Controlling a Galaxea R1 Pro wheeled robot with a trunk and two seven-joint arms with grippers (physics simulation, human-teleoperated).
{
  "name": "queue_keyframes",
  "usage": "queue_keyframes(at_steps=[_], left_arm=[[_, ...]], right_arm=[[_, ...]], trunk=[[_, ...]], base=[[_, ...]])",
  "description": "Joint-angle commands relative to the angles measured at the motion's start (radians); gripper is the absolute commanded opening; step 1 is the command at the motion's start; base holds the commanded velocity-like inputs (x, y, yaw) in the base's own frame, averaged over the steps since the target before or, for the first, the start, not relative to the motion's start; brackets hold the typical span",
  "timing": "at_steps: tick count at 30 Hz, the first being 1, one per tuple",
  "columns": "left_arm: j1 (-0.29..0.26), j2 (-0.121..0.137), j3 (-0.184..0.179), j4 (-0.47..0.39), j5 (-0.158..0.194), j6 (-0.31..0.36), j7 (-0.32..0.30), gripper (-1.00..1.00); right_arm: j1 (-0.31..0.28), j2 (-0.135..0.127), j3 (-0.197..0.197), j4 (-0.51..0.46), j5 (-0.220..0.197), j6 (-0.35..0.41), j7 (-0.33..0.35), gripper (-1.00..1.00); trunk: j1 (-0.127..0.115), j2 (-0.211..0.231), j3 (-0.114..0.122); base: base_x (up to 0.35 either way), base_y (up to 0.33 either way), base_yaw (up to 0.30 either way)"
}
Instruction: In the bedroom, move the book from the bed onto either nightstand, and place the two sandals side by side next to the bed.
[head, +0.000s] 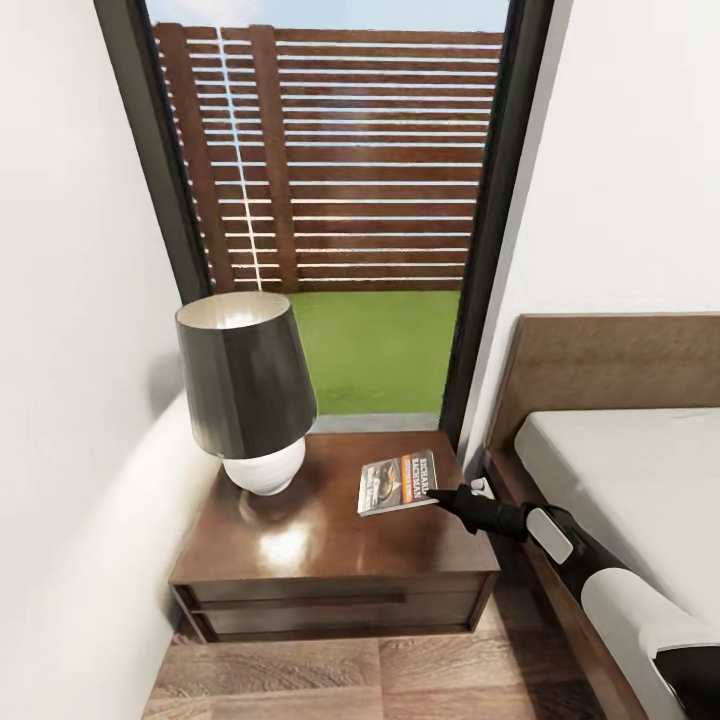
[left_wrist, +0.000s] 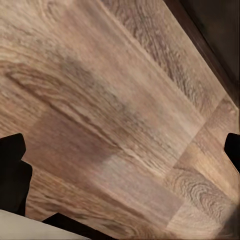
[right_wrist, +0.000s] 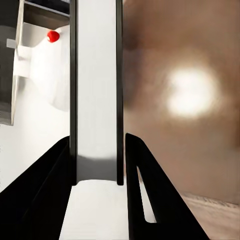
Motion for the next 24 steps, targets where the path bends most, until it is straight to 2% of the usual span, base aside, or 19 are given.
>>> queue_keyframes(at_steps=[1,7,9,10,14,24], left_arm=[[0.0,-0.002,0.014,-0.001,0.027,0.006,0.007,1.0],[0.0,-0.003,0.037,0.001,0.072,0.011,0.005,1.0],[0.0,-0.003,0.041,0.001,0.081,0.013,0.006,1.0],[0.0,-0.003,0.043,0.001,0.086,0.013,0.006,1.0],[0.0,-0.004,0.046,0.001,0.091,0.013,0.01,1.0],[0.0,-0.005,0.047,0.001,0.096,0.016,0.011,1.0]], right_arm=[[0.0,-0.001,0.004,0.0,-0.005,0.003,0.001,-1.0],[-0.001,-0.002,0.004,0.0,-0.007,0.006,0.008,-1.0],[0.0,-0.005,0.005,0.0,-0.008,0.006,0.047,-1.0],[0.0,-0.007,0.006,0.002,-0.006,0.005,0.089,-1.0],[0.001,-0.006,0.008,0.006,0.0,-0.002,0.166,-1.0],[0.001,-0.006,0.008,0.007,0.002,-0.007,0.187,-1.0]], trunk=[[0.0,0.0,-0.001],[0.023,-0.042,-0.02],[0.031,-0.056,-0.026],[0.035,-0.063,-0.029],[0.05,-0.091,-0.042],[0.088,-0.161,-0.073]], base=[[0.033,0.0,0.0],[0.016,0.0,0.0],[0.005,0.0,0.0],[0.003,0.0,0.0],[0.001,0.0,0.0],[0.0,0.0,0.0]])
